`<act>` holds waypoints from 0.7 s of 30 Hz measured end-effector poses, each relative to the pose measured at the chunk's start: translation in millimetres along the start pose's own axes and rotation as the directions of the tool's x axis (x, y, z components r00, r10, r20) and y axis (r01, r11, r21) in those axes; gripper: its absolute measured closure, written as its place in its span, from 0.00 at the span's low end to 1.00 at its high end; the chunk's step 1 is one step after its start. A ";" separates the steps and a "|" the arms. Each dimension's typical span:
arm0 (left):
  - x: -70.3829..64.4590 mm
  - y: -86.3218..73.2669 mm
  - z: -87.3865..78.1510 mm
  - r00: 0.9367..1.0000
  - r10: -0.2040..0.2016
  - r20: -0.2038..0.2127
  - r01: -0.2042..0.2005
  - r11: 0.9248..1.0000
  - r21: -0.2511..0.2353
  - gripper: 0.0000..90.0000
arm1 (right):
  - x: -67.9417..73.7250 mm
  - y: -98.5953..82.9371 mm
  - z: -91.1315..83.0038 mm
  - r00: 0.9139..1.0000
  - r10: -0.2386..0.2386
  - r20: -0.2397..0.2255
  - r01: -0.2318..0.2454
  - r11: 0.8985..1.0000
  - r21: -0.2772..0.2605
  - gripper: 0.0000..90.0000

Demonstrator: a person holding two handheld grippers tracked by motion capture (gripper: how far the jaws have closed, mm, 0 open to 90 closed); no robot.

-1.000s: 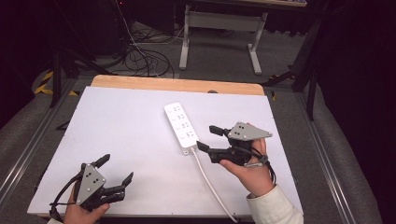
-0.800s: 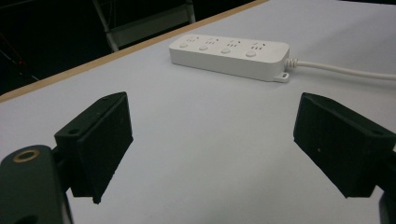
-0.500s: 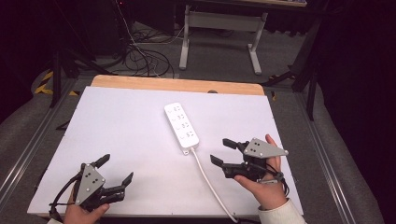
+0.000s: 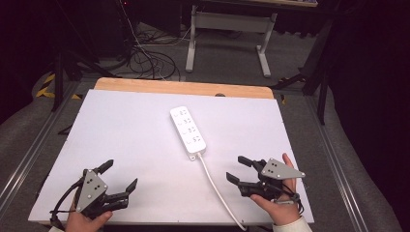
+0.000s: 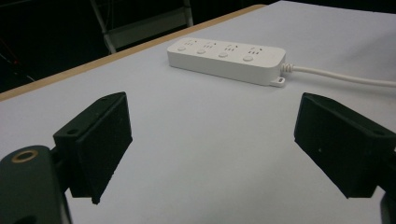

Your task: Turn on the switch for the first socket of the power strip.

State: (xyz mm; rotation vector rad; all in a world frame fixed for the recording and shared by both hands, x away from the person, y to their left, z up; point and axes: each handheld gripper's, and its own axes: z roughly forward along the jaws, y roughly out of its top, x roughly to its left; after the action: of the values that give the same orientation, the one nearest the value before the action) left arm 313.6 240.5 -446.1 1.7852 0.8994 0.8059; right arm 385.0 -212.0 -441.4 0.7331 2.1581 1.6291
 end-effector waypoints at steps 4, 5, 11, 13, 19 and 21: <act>2.0 0.3 -1.7 1.000 -0.016 0.013 0.016 1.000 -0.003 0.13 | -1.1 -12.4 -3.7 1.000 0.014 0.003 -0.014 1.000 0.010 0.32; 2.4 0.3 -1.9 1.000 -0.019 0.015 0.019 1.000 -0.001 0.13 | -1.9 -15.5 -4.5 1.000 0.016 0.008 -0.016 1.000 0.014 0.32; 5.7 0.0 -2.9 0.999 -0.031 0.028 0.031 1.000 -0.001 0.13 | -7.4 -30.5 -7.2 0.998 0.034 0.047 -0.037 0.997 0.060 0.31; 6.0 -0.3 -2.3 0.999 -0.031 0.033 0.031 1.000 -0.004 0.13 | -8.3 -33.4 -7.7 0.998 0.032 0.056 -0.036 0.997 0.068 0.31; 6.8 -2.5 0.3 1.000 -0.003 0.027 0.004 1.000 -0.009 0.13 | -7.1 -37.3 -6.1 0.997 0.046 0.058 -0.052 0.992 0.119 0.29; 7.0 -3.1 0.7 0.999 -0.009 0.031 0.010 1.000 -0.012 0.13 | -6.5 -37.6 -5.0 0.998 0.025 0.057 -0.032 0.991 0.129 0.29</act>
State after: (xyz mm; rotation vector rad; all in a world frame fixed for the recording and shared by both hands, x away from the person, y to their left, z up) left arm 317.1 247.0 -448.3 1.7772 0.8807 0.7746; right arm 380.1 -227.6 -476.2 0.8409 2.2399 1.4748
